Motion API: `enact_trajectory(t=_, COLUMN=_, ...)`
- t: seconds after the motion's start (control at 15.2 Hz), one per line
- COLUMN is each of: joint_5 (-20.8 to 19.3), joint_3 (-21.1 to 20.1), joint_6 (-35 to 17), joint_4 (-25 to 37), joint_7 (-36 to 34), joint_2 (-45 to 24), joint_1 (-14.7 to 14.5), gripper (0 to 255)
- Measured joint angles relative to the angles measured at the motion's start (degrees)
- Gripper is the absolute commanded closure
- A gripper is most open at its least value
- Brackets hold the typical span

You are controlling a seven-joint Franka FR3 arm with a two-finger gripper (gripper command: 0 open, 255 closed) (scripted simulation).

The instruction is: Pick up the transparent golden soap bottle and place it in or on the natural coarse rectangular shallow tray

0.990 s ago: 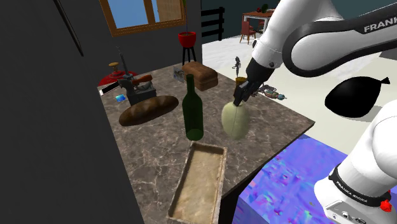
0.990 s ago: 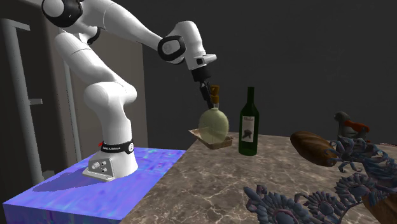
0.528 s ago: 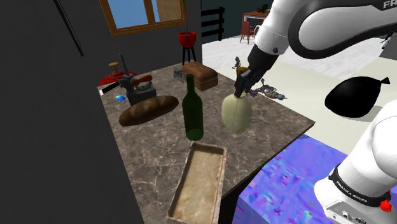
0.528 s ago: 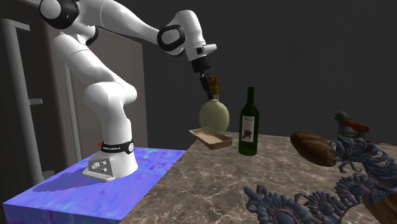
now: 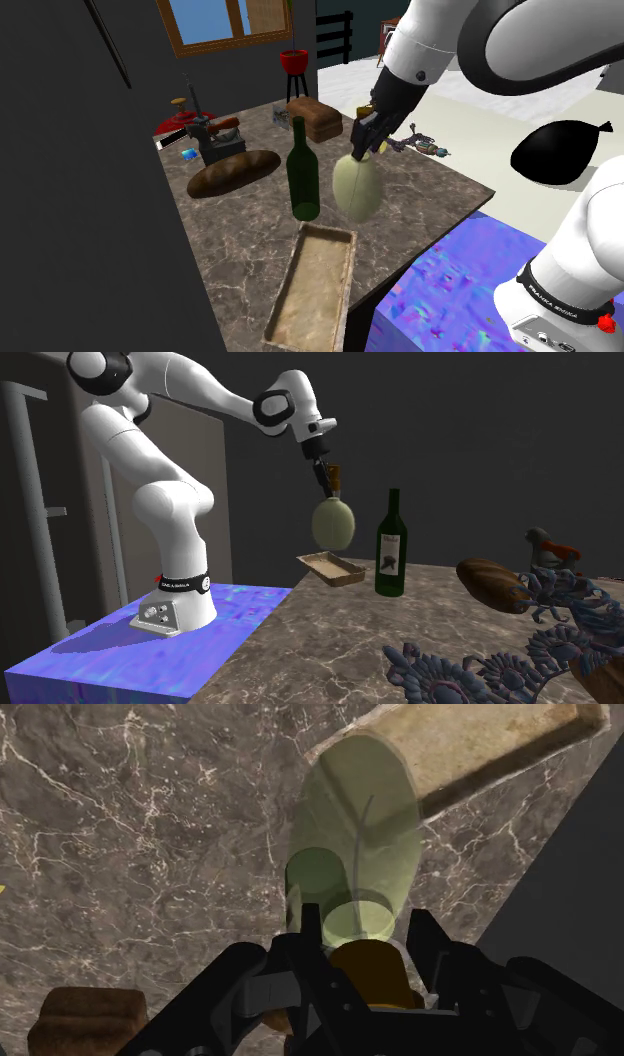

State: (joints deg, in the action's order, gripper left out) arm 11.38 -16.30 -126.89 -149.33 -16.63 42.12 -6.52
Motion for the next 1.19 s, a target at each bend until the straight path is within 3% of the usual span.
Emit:
enact_trajectory(t=0.79, joint_5=0.11, joint_3=-15.83, joint_6=4.15, joint_4=15.33, joint_7=-17.67, joint_2=-9.25, joint_1=-0.64, gripper=255)
enact_trajectory(t=1.19, joint_5=0.22, joint_3=-18.05, joint_6=0.61, joint_4=13.33, joint_7=-19.37, joint_2=-10.69, joint_1=-0.58, gripper=255)
